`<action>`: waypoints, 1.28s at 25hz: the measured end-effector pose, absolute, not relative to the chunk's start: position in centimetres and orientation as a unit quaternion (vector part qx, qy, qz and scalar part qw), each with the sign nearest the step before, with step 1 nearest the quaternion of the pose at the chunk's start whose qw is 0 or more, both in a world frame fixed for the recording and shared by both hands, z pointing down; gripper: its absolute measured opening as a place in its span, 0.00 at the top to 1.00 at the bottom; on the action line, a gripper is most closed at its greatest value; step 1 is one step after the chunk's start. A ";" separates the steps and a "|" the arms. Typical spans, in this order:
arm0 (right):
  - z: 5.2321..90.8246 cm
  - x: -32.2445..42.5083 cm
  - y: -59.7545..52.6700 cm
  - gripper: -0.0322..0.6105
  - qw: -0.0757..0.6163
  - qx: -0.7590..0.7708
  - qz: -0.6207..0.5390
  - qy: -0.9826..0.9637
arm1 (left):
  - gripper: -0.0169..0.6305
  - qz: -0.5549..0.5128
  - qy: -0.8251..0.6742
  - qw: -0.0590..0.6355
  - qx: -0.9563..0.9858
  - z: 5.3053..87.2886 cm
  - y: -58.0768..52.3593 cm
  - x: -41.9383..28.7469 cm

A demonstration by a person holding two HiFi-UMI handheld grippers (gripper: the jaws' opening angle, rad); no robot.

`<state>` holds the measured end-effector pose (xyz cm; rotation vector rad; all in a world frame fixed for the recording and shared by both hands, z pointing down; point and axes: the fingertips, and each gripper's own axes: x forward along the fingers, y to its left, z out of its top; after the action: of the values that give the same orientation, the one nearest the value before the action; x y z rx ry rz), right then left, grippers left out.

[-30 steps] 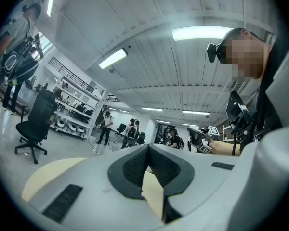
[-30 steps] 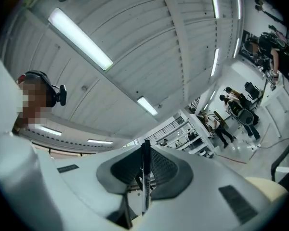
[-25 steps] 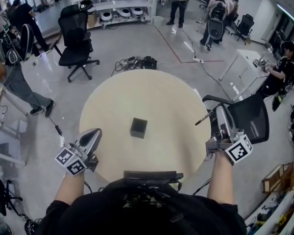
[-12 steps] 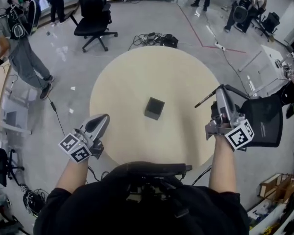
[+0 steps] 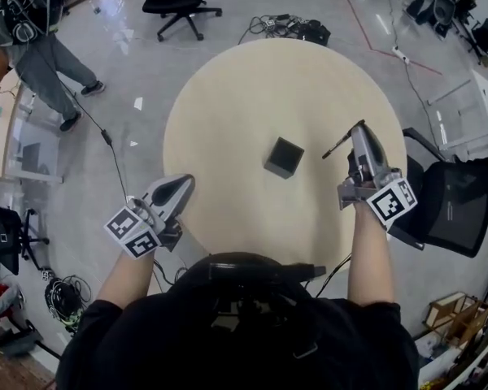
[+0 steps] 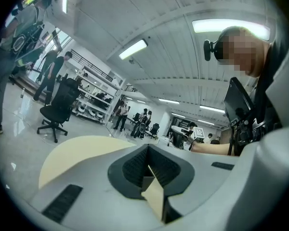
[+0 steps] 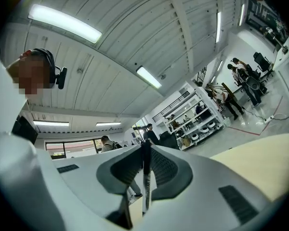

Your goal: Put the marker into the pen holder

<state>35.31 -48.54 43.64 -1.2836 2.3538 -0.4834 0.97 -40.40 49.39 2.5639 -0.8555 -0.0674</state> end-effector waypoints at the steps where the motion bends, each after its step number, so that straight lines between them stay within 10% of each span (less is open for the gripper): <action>1: 44.6 35.1 -49.2 0.86 0.203 -0.462 -0.181 0.844 | 0.97 -0.022 -0.310 0.221 0.924 49.8 -40.6 0.9; 32: 61.5 29.1 -53.1 0.86 0.103 -0.452 -0.257 0.848 | 0.97 0.014 -0.310 0.277 0.909 55.1 -42.6 0.2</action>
<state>29.12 -53.07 61.53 -1.3325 2.5021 -0.7581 0.25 -42.59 55.12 2.4423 -0.8335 0.0385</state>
